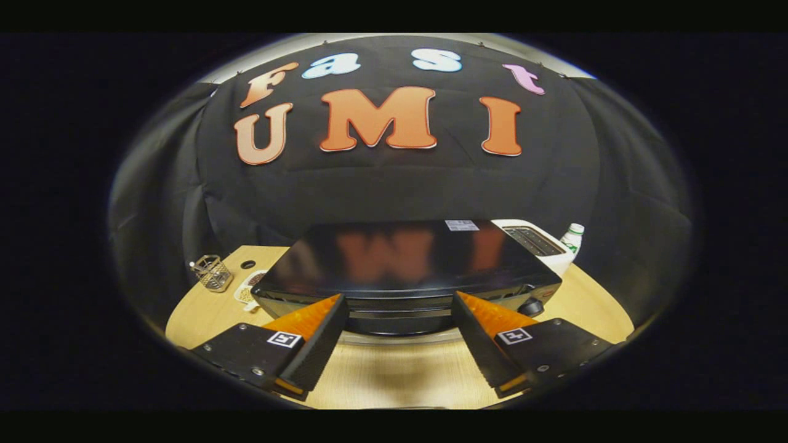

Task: Open the toaster oven, put the food inside, and close the toaster oven door.

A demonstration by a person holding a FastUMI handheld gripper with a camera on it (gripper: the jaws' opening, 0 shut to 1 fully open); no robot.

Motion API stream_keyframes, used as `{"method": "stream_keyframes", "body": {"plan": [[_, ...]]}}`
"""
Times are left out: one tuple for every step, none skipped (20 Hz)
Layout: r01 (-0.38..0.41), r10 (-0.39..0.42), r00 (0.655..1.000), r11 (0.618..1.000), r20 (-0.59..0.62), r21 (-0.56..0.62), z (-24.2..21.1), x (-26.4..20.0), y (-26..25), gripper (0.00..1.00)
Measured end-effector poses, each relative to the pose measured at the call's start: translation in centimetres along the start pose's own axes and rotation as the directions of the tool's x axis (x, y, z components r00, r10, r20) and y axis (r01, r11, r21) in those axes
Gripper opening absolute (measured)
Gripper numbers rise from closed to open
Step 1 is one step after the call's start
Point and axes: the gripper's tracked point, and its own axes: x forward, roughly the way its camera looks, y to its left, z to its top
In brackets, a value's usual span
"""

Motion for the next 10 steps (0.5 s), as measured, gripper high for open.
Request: {"method": "stream_keyframes", "body": {"plan": [[0.0,0.0,1.0,1.0,-0.011,-0.001,-0.4,-0.5,0.0,1.0],[0.0,0.0,1.0,1.0,-0.016,0.002,-0.7,-1.1,-0.1,1.0],[0.0,0.001,1.0,1.0,-0.019,0.005,-1.0,-1.6,-0.1,1.0],[0.0,0.0,1.0,1.0,-0.022,0.007,-1.5,-2.2,-0.1,1.0],[0.001,-0.001,1.0,1.0,-0.027,0.006,-2.0,-2.7,-0.2,0.99],[0.001,-0.001,0.999,1.0,-0.032,0.005,-2.5,-3.2,-0.1,0.99],[0.0,0.0,0.999,1.0,-0.04,0.005,-3.0,-3.7,-0.2,0.99],[-0.001,0.002,0.999,1.0,-0.049,0.006,-3.7,-4.1,-0.3,0.99],[-0.003,0.003,0.998,1.0,-0.062,0.005,-4.2,-4.6,-0.2,0.99],[-0.003,0.004,0.998,1.0,-0.069,0.005,-4.8,-4.9,-0.2,0.99]]}}
